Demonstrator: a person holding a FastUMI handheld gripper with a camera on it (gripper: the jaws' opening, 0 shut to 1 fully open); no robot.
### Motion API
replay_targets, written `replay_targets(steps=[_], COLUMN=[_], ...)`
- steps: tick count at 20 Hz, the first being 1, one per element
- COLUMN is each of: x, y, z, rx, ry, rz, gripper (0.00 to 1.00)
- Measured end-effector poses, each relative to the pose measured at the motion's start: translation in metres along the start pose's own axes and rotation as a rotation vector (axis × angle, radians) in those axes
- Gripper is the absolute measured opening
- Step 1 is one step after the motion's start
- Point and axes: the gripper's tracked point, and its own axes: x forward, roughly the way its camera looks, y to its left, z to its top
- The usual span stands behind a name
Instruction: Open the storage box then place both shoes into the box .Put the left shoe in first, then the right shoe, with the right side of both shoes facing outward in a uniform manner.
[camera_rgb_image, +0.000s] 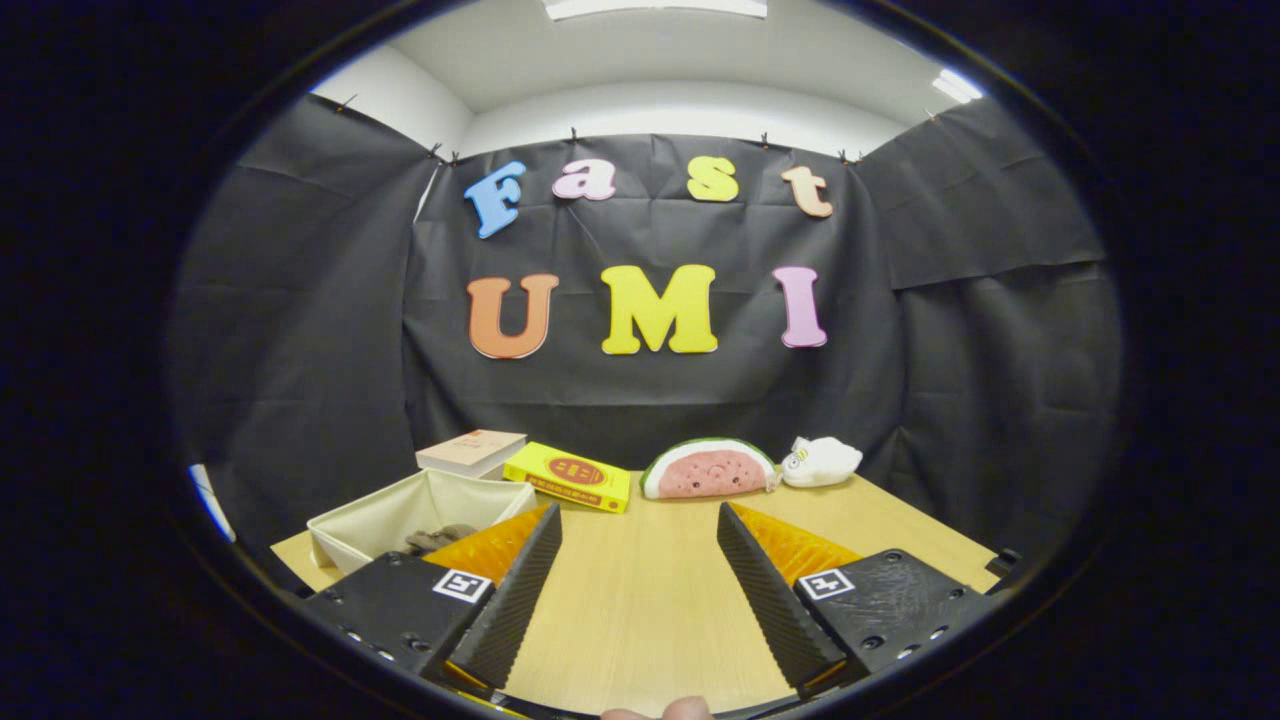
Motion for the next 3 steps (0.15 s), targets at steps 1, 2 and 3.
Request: replay_targets(steps=[1,2,3], x=[0.0011,0.0018,0.0022], y=[0.0003,-0.0006,0.0], z=[-0.0015,-0.0016,-0.001], rx=[0.003,0.004,0.008], ry=[0.006,0.009,0.009], rz=[0.003,0.003,0.005], gripper=[0.95,0.95,0.95])
